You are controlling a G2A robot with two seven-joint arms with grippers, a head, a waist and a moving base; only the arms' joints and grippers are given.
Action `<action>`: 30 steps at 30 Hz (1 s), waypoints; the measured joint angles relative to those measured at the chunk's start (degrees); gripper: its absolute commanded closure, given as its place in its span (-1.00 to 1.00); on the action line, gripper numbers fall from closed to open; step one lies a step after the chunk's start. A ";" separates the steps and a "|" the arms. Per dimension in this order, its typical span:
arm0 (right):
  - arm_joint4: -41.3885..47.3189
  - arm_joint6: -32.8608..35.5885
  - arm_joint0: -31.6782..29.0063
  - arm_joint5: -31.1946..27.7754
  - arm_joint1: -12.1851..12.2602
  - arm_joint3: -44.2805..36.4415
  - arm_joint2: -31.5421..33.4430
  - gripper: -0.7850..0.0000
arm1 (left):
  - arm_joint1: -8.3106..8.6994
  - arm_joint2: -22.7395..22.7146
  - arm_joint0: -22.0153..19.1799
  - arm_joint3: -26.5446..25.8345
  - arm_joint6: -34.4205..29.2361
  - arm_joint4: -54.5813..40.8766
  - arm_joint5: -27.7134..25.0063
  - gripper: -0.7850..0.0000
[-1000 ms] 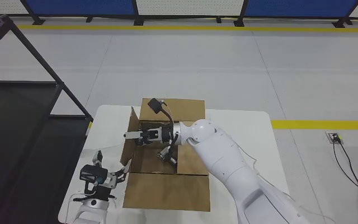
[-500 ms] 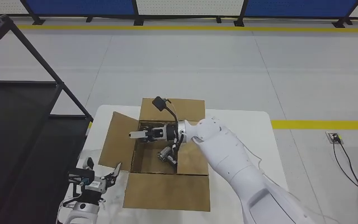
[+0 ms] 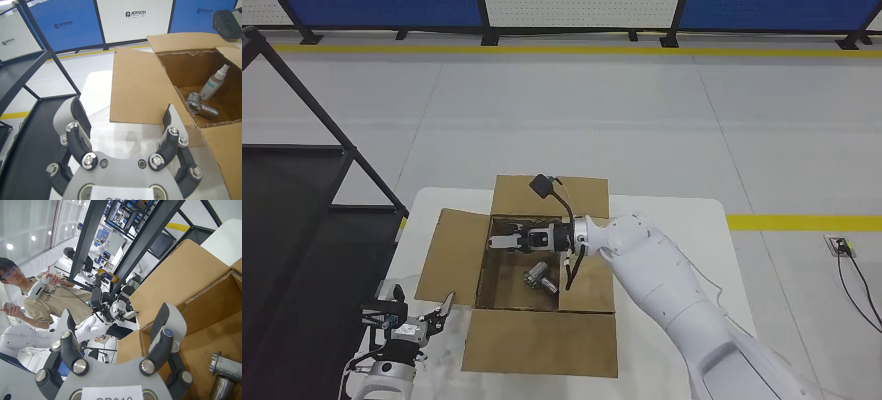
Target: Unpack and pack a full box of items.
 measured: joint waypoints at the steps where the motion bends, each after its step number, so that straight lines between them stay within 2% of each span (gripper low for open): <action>1: -0.06 0.05 -0.24 0.05 0.21 -0.33 0.04 -1.00 | 0.00 0.00 0.00 0.00 0.00 0.00 0.00 -1.00; 13: 0.07 0.87 -1.68 0.87 1.29 -2.77 0.24 -1.00 | -0.06 0.41 -0.64 2.64 -4.34 1.23 0.24 -1.00; 30: 0.36 1.21 -2.02 1.21 1.75 -3.63 0.18 -1.00 | -0.46 -1.22 2.15 -0.52 0.91 -1.31 1.64 -1.00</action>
